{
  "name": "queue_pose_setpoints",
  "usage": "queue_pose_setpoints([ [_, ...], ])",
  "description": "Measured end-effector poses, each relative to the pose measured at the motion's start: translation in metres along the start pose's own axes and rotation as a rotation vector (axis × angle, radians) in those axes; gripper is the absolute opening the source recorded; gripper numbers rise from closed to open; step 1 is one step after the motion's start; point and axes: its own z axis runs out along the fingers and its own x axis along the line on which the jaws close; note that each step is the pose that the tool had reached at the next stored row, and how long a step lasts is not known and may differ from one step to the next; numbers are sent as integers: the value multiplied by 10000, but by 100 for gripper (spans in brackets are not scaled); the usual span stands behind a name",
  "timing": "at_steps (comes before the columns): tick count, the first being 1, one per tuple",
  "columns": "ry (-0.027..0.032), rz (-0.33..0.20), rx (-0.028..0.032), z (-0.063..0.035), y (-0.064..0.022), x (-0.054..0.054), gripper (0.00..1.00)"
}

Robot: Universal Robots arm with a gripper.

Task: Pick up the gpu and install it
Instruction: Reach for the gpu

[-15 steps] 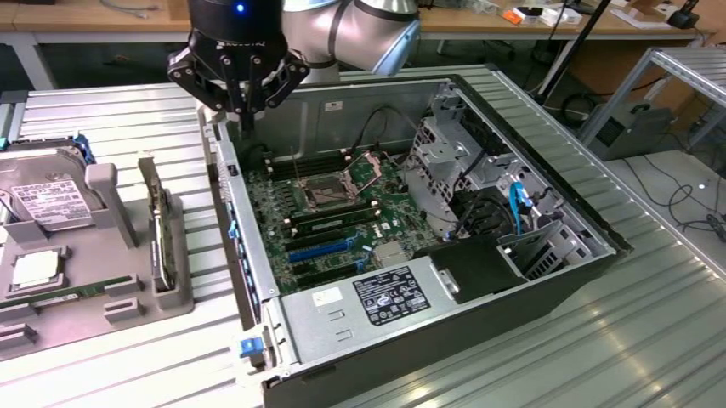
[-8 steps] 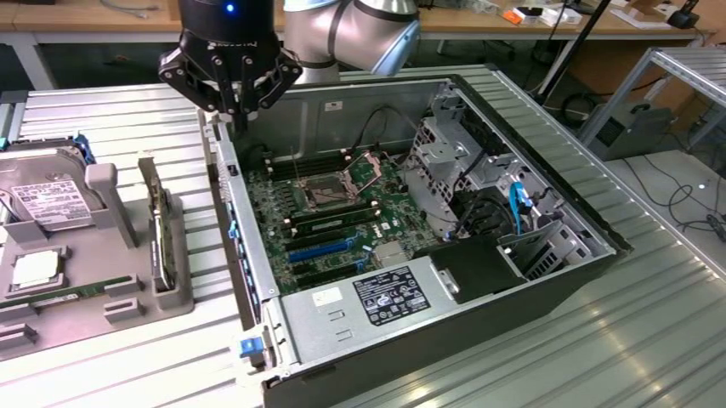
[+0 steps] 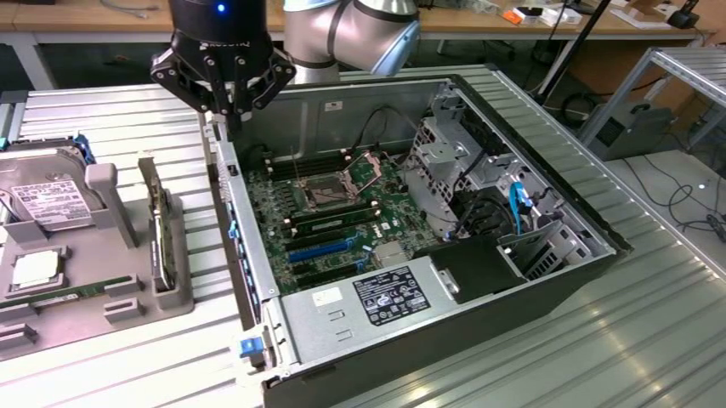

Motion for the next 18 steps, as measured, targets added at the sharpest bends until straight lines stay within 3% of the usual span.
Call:
queue_pose_setpoints([
  [18, -1, 0, 1, -5, -13, 177, 11],
])
